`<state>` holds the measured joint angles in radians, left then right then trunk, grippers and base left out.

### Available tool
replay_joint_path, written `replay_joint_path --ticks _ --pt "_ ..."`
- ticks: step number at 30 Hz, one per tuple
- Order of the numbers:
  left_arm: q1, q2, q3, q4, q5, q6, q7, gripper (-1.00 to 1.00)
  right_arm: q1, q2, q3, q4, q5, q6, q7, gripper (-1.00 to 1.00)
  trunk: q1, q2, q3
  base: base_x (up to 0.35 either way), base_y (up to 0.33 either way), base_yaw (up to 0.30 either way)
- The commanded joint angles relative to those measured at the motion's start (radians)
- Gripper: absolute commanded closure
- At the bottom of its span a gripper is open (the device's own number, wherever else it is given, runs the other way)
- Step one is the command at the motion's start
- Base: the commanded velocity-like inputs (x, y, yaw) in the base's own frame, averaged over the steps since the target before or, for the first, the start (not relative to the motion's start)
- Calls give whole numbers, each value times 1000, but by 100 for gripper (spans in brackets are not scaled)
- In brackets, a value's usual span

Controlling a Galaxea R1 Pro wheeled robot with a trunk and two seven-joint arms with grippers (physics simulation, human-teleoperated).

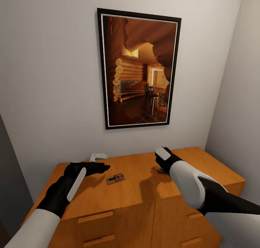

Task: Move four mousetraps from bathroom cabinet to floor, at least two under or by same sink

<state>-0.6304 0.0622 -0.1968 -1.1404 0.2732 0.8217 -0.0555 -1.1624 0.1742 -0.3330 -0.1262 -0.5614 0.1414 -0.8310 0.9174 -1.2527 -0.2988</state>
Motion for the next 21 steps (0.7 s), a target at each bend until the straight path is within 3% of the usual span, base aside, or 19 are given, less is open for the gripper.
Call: replay_joint_path --ticks 1,6,21 --pt "-1 1 -1 -1 -4 4 -4 -100 0 0 0 -3 2 10 -5 -100 4 -8 -5 0 0 0" --pt "-1 1 -1 -1 -3 4 -4 -100 0 0 0 -3 2 10 -5 -100 23 -43 -20 0 0 0" --pt "-1 1 -1 -1 -3 5 -4 -100 0 0 2 -5 3 12 -11 -100 23 -43 -20 0 0 0"
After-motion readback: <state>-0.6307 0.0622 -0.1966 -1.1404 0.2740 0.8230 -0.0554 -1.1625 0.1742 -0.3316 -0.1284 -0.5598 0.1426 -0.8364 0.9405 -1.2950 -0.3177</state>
